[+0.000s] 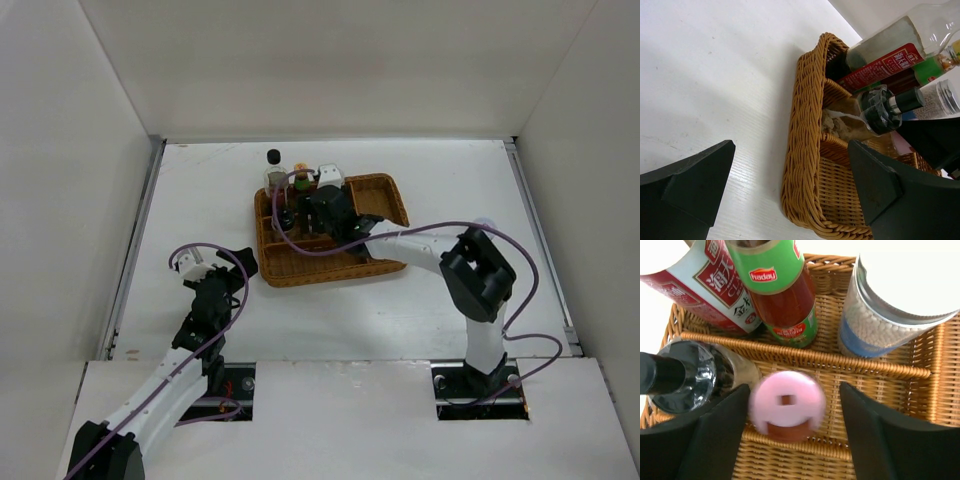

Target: Organize the condiment bottles

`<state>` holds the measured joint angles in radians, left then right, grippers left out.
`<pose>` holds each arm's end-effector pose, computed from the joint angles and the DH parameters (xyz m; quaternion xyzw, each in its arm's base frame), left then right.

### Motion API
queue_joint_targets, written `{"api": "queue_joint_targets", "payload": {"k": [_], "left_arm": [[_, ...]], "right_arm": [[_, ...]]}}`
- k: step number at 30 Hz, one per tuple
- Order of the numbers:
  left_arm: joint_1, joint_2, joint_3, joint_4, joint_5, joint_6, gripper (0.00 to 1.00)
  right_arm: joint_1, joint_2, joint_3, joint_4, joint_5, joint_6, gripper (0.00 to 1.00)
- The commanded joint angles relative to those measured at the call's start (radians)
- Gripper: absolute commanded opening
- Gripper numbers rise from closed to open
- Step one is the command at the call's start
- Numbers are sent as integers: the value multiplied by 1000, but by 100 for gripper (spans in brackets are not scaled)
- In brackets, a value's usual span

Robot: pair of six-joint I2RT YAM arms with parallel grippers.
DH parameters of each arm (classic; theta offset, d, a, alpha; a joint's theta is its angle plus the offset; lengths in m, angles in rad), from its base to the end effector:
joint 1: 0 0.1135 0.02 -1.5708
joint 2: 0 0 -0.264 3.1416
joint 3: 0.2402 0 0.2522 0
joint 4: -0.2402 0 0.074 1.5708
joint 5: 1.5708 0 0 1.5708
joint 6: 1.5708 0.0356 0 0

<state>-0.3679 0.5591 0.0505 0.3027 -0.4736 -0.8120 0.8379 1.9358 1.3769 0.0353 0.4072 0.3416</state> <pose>0.1391 -0.0362 0.1650 -0.3105 0.7033 -0.1898 0.6107 0.3090 0.3221 0.2277 -0.1103 0.8470 0.1268 0.5043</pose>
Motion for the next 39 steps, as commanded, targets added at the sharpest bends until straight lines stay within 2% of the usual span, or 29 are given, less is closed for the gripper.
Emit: {"api": "queue_joint_targets", "payload": {"k": [1,4,7,10,12,16,19,23,28,32,34,36,39], "left_arm": [[-4,-14,-35,39,3,0,100],[-4,-7,-35,41,0,0,100],[-7,-7,-34,38,3,0,100],[-12,-18,-37,38,-2,0,100],[-15,-4,-35,44,-3,0,100],[-21,-21,-38,39,-2,-1,100],[-27,-1,-35,47,-7,-1,100],[-33,-8,-37,49,-8,-1,100],[-33,1,-34,50,-10,0,100],[-33,-8,-37,47,-10,0,100],[-30,-1,-35,49,-10,0,100],[-27,-11,-37,44,-7,0,100],[-27,-8,-38,49,-10,0,100]], "right_arm": [[5,-124,-1,18,4,8,83],[-3,-252,-73,15,19,13,89],[-76,-435,-206,21,48,31,95],[-194,-593,-353,11,122,65,98],[-320,-707,-471,-29,241,98,100],[-550,-814,-617,-93,378,128,100],[-679,-807,-661,-100,335,125,100],[-762,-701,-662,-80,311,119,100],[-793,-559,-627,-9,170,114,100],[-810,-471,-605,41,131,114,100],[-810,-454,-601,54,140,111,87],[-805,-466,-608,77,162,108,68],[-741,-552,-641,118,232,62,54]]}}
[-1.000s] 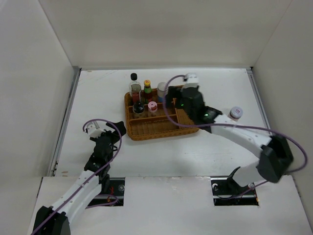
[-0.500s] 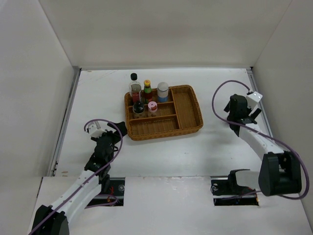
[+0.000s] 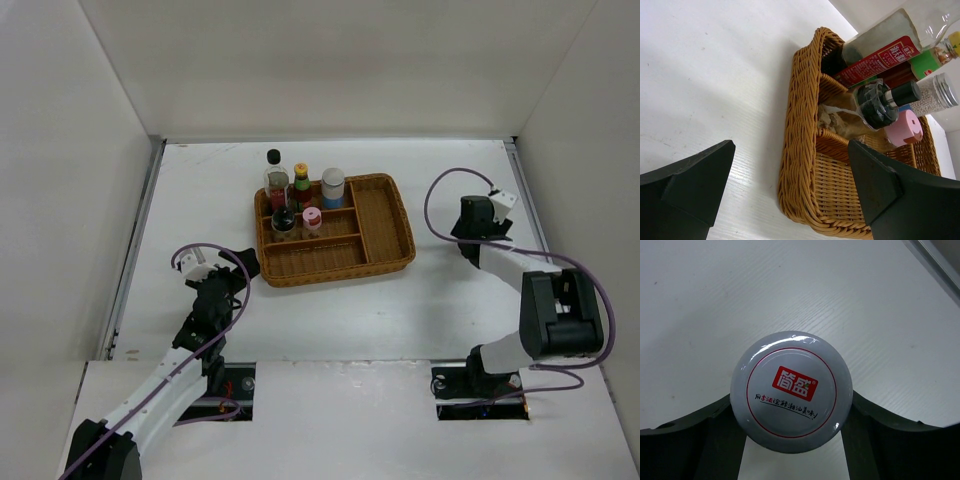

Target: Organize the condiment bottles

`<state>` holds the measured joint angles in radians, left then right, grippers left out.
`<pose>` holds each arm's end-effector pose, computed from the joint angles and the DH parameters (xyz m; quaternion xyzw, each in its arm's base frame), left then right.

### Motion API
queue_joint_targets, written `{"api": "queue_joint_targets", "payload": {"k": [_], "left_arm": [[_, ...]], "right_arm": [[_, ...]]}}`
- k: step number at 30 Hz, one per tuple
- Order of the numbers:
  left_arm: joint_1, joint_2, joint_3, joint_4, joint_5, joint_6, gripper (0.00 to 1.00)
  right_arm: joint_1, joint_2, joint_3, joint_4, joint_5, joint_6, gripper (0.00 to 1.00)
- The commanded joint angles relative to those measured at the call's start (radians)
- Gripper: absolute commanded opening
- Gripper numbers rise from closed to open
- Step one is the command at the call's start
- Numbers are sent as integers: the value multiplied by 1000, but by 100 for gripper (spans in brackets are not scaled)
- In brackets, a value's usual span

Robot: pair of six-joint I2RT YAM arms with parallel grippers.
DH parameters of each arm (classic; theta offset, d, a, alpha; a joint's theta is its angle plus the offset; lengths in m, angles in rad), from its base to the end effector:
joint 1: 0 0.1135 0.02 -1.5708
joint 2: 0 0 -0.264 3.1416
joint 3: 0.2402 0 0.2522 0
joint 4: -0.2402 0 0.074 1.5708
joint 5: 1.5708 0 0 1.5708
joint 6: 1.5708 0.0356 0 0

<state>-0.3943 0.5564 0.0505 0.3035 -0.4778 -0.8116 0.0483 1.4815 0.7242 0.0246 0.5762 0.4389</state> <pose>0.1380 -0.0397 0.1655 -0.3023 0.7056 -0.1972 0.6098 0.2935 -0.0052 0.1823 0.2834 0.8367 -0.1578 0.4412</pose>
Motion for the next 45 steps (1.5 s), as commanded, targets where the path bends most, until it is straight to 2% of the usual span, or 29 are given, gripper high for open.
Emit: {"api": "queue_joint_targets", "payload": {"k": [1,5,9,15,19,26,35,41,45], "left_arm": [[1,2,-37,51,-5,0,100],[1,-3,-37,51,1,0,100],[2,13,-34,52,-2,0,100],[8,-1,-37,51,2,0,100],[13,4,-35,46,8,0,100],[18,2,-35,46,11,-1,100],[21,4,-37,52,16,-1,100],[24,8,-32,46,16,-1,100],[28,-1,-37,45,5,2,100]], "right_arm": [[75,-133,8,133,91,-60,53],[193,-263,23,111,146,-129,52],[337,-319,95,48,100,-129,53],[573,-167,277,81,-1,-123,54],[663,-3,404,147,-84,-126,55],[721,213,534,164,-115,-121,55],[727,315,486,189,-73,-105,56],[727,384,472,195,-79,-95,74],[727,350,463,187,-85,-88,85]]}}
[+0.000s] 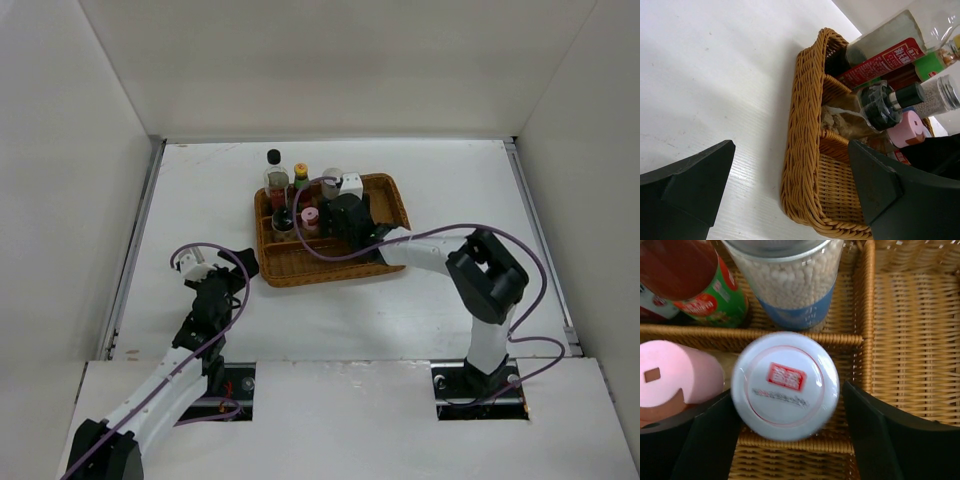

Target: Organize the condiment bottles

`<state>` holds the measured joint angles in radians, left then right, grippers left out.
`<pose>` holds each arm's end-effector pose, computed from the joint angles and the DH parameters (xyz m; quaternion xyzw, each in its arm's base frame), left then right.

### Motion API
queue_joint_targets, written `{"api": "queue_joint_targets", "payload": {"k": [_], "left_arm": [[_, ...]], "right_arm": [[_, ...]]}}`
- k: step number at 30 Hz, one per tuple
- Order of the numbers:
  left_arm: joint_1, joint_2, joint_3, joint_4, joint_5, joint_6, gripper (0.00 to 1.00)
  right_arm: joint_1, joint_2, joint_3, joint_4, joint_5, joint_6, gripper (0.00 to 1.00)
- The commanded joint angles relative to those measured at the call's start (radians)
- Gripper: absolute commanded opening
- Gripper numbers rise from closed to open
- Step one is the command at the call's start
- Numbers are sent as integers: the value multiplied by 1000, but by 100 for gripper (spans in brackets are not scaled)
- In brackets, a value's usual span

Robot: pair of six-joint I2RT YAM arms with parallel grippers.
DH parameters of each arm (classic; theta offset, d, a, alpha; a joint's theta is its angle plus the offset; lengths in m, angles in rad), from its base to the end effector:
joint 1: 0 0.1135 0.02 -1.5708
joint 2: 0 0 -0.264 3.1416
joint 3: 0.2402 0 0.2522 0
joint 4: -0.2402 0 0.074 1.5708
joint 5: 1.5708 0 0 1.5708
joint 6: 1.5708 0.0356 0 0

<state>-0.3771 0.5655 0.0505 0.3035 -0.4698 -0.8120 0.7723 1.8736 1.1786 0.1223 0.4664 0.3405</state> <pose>0.1391 -0.0378 0.1643 -0.3060 0.7071 -0.1924 0.6078 0.3079 0.2776 0.1974 -0.0750 0.8581 0.0736 0.5026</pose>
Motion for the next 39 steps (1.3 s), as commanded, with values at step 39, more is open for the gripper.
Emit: {"api": "queue_joint_targets", "payload": {"k": [39], "left_arm": [[182,62,293,-434,2,-10,100]], "right_arm": [[-658,-608,-829,554,-138,499,100]]}}
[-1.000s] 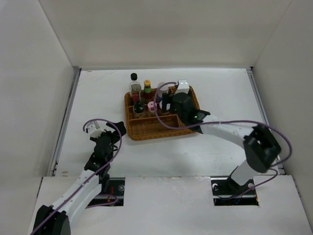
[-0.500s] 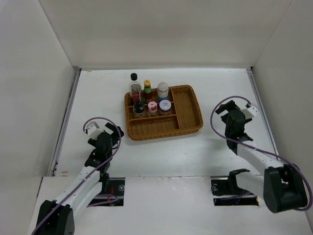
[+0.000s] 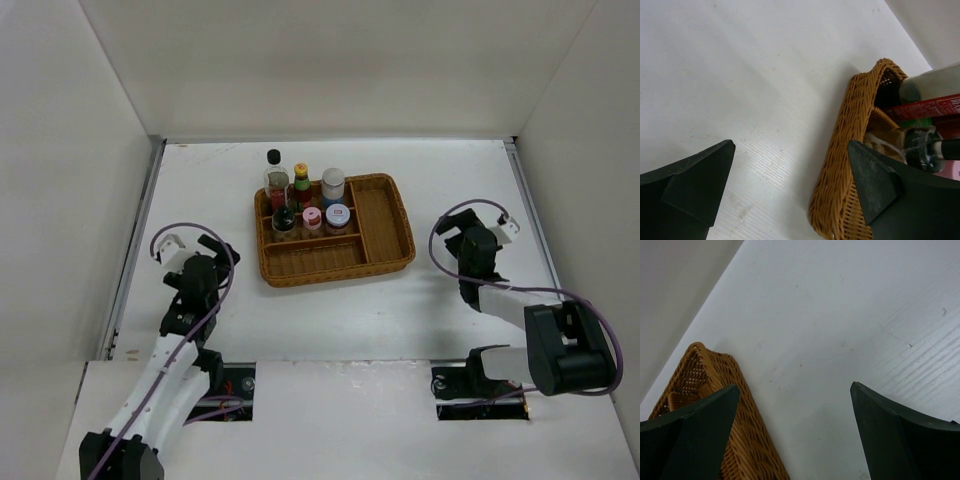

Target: Organize the condiment bottles

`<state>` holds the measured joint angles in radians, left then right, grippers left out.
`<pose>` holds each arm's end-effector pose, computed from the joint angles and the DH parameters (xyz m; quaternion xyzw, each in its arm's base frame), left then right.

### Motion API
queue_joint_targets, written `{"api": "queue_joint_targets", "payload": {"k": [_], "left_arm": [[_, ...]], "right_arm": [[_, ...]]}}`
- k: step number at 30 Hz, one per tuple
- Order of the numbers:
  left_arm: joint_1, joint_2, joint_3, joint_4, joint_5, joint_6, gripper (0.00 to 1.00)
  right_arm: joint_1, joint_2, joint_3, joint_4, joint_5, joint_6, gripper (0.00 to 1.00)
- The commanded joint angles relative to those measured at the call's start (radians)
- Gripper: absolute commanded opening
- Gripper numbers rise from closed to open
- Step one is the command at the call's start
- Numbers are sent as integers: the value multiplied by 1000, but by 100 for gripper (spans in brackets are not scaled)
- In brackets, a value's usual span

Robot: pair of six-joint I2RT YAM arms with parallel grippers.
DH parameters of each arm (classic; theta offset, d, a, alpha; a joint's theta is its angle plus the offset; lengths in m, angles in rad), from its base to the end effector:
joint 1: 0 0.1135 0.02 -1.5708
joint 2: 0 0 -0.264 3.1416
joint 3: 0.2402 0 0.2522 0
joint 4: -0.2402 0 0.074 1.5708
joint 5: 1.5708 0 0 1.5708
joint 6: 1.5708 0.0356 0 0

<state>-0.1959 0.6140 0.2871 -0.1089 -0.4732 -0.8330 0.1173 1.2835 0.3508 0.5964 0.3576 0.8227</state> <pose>0.1515 -0.0135 0.1991 -0.3764 0.7391 -0.0851 0.5522 0.2404 0.0158 0.1702 0.3738 0.7175 0.1286 0.5735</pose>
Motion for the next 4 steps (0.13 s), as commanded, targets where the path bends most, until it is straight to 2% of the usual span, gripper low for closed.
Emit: {"api": "queue_joint_targets", "payload": {"k": [1,4], "left_arm": [[-4,27,64,-17,5,11,100],[-18,58,78,-15,1,14,100]], "right_arm": [[-3,-18,-1,79,-31,16,100],[-3,-9,5,75,-37,15,100]]}}
